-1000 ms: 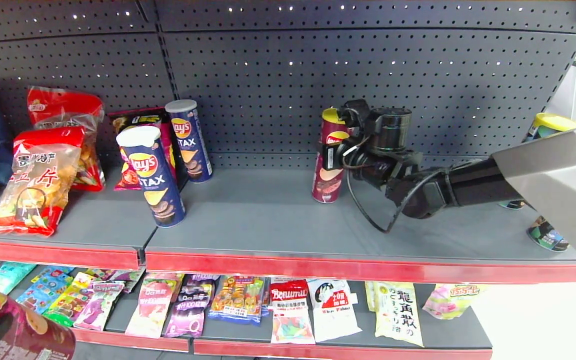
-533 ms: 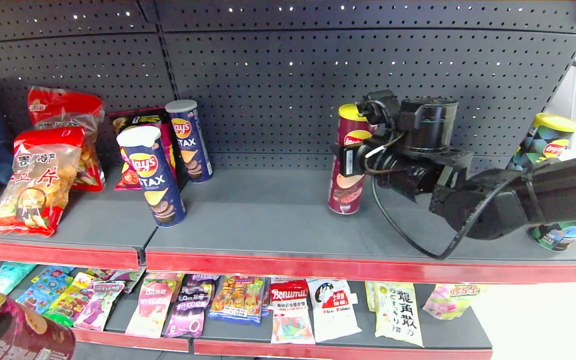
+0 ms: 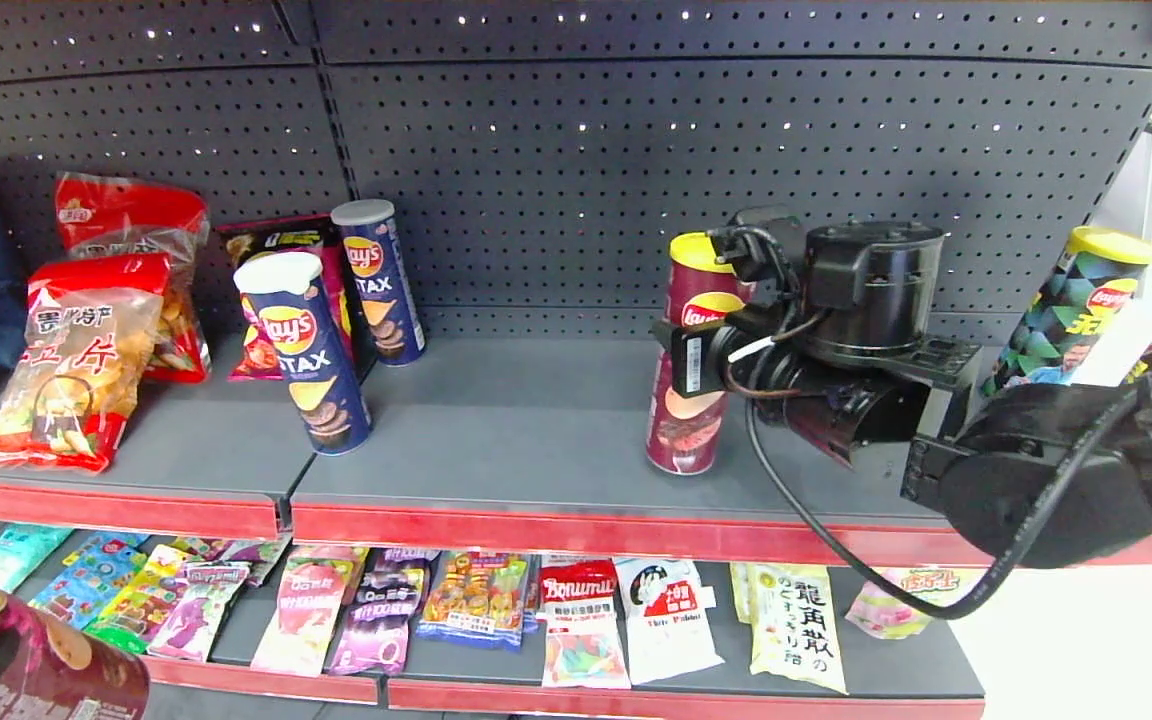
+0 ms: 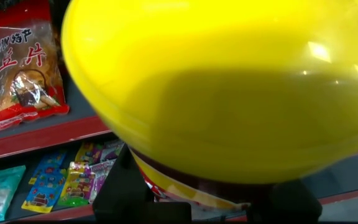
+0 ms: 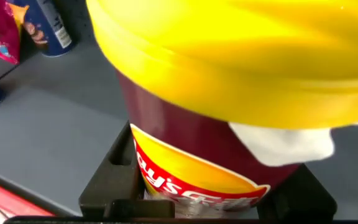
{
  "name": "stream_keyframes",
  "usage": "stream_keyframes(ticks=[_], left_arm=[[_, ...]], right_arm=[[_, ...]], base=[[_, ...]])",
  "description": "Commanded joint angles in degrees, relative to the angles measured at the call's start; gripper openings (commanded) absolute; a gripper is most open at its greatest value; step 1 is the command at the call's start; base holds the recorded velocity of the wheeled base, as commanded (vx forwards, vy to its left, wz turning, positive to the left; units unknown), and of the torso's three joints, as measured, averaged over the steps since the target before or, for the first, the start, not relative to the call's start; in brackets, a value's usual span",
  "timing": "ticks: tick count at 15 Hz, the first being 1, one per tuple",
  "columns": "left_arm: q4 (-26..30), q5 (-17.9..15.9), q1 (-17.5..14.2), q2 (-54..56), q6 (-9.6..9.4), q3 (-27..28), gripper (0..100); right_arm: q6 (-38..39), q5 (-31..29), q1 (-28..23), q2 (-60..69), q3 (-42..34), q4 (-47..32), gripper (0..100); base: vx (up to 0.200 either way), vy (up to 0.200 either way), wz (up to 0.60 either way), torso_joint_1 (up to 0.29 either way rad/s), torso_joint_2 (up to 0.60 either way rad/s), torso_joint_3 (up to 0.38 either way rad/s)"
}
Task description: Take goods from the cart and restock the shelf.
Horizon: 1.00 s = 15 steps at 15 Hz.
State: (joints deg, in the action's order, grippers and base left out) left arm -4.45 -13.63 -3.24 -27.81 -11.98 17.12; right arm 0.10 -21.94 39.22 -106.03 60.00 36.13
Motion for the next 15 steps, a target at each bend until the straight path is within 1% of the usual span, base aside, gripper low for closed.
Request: stream_keyframes(ticks=[1,3,5,15], left_arm=[[-0.03,0.01,-0.01,0.03,0.03,0.02,0],[-0.03,0.09,-0.01,0.03,0.03,0.02,0],[-0.03,0.09,-0.01,-0.14,-0.06,0.02,0],[-0.03,0.01,-0.01,-0.05,-0.06,-0.77,0]], right_arm=[[0.17,-0.47,0.86,0.30,-2.96,0.61,0],[-0.19,-0.47,1.04,-0.93,-4.89,4.82,0],[-0.27,-0.56,0.95,-1.90,-4.72,6.14,0],[-2.21,-0.64,1.04,-2.51,-5.16,6.14,0]], base=[[0.000,0.000,0.00,0.000,0.00,0.000],[0.000,0.000,0.00,0.000,0.00,0.000],[0.000,0.000,0.00,0.000,0.00,0.000],[0.000,0.000,0.00,0.000,0.00,0.000]])
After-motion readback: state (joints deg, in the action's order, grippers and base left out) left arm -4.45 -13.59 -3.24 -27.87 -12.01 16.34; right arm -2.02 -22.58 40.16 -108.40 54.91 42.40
